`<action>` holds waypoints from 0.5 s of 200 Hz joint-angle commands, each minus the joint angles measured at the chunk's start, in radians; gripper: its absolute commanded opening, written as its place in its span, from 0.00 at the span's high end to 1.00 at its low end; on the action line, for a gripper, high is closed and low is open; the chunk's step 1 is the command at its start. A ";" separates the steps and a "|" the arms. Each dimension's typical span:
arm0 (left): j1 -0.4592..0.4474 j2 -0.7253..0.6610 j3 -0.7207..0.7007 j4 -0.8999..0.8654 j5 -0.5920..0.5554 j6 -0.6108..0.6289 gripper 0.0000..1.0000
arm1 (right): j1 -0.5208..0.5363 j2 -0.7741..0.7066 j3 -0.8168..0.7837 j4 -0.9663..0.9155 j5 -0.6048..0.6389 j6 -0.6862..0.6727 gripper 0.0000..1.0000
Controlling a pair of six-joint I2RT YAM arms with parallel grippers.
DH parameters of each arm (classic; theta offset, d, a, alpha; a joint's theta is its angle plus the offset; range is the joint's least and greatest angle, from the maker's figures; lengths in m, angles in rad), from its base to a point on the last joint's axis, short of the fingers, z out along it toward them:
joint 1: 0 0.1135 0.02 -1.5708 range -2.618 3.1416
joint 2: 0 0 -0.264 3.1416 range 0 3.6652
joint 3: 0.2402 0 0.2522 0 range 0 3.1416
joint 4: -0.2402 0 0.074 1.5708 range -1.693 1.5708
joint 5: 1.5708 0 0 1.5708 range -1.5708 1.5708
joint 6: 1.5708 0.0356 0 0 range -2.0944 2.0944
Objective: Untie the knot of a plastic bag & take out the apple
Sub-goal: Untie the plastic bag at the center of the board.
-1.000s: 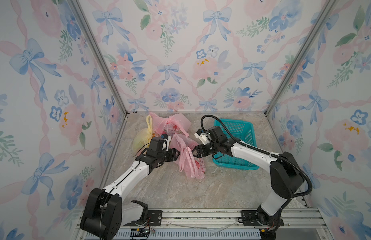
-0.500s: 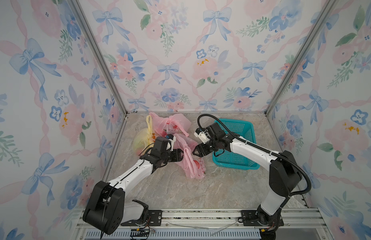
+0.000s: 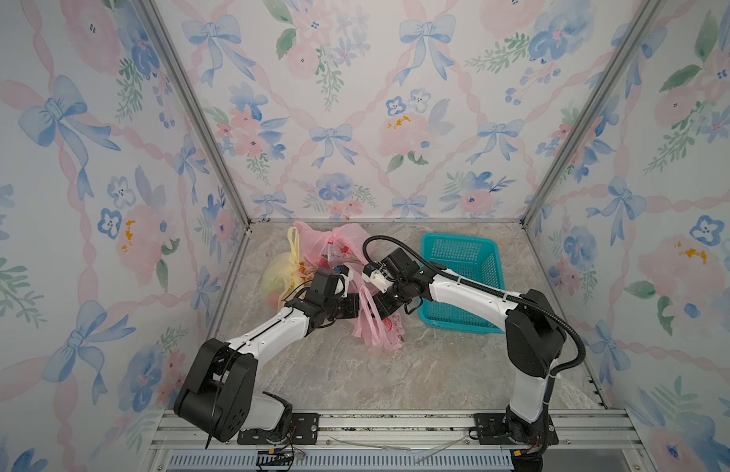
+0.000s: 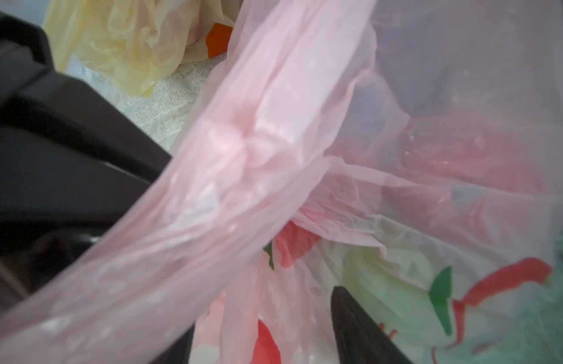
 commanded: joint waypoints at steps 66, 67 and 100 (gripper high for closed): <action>0.120 -0.123 -0.069 -0.031 0.014 0.042 1.00 | -0.102 -0.052 -0.052 0.058 0.038 0.080 1.00; 0.122 -0.125 -0.070 -0.031 0.015 0.042 1.00 | -0.103 -0.055 -0.054 0.061 0.039 0.080 1.00; 0.169 -0.196 -0.091 -0.052 0.032 0.052 1.00 | -0.156 -0.119 -0.084 0.087 0.070 0.083 1.00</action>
